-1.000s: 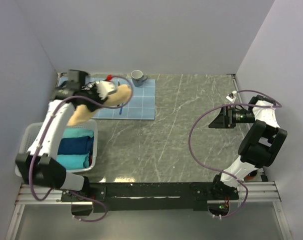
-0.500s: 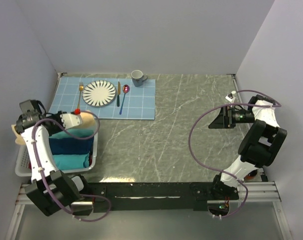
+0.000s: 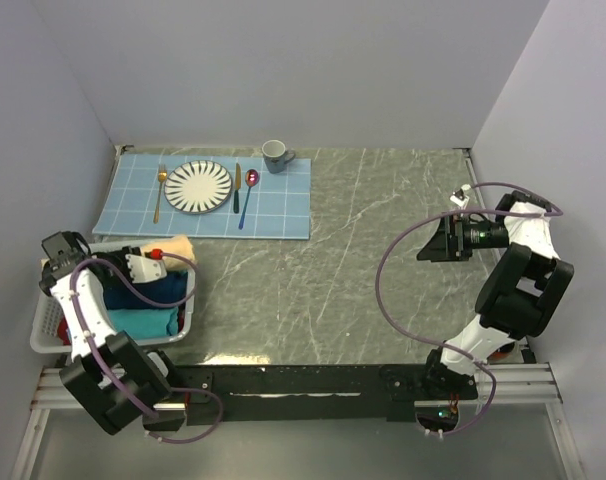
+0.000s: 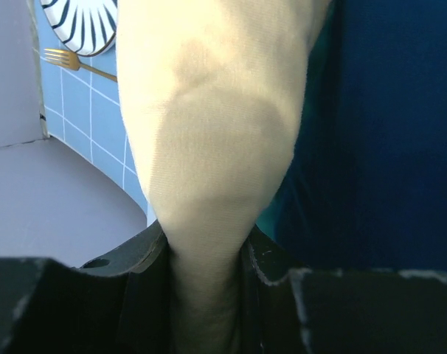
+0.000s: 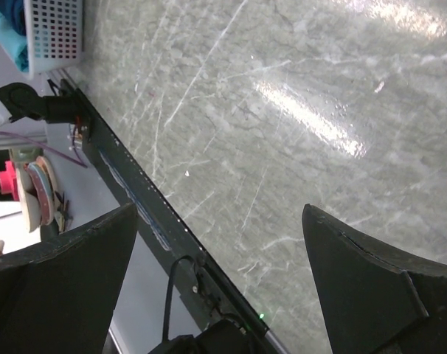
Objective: Roll the t-shirts
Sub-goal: Place the T-shirt in the bin.
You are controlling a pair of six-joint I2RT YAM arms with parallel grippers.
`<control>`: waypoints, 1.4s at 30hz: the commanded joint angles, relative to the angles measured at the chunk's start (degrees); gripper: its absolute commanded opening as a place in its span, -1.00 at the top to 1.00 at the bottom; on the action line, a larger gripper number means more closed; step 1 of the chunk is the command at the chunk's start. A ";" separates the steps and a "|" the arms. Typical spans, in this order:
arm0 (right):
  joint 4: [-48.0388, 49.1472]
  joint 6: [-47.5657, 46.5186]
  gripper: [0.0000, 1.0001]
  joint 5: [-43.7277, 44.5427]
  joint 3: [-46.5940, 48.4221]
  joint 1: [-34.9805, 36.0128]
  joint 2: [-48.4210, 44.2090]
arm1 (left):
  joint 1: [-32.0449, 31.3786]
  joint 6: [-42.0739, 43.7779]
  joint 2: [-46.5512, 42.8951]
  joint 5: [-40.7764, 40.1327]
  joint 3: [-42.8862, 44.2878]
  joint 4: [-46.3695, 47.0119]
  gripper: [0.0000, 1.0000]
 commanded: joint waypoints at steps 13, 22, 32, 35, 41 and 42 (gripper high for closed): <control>-0.07 2.18 -1.00 11.92 -7.65 2.90 -10.14 | 3.77 30.66 10.34 16.23 5.77 1.90 0.98; -0.06 2.27 -1.00 12.89 -8.44 2.90 -9.09 | 3.42 36.02 12.71 19.66 3.84 12.44 0.98; 0.64 2.44 -1.00 10.44 -7.47 2.99 -6.72 | 2.98 36.37 12.71 19.57 15.27 3.31 0.98; 0.81 2.53 -1.00 10.17 -6.94 3.16 -5.84 | 2.89 36.37 13.50 18.61 16.58 1.57 0.99; 0.55 2.18 -1.00 10.26 -5.63 3.51 -4.43 | 2.89 36.64 12.63 17.37 3.81 13.47 0.98; 0.55 2.27 -1.00 10.43 -5.36 3.69 -4.51 | 2.98 36.64 12.89 17.81 2.02 19.25 0.98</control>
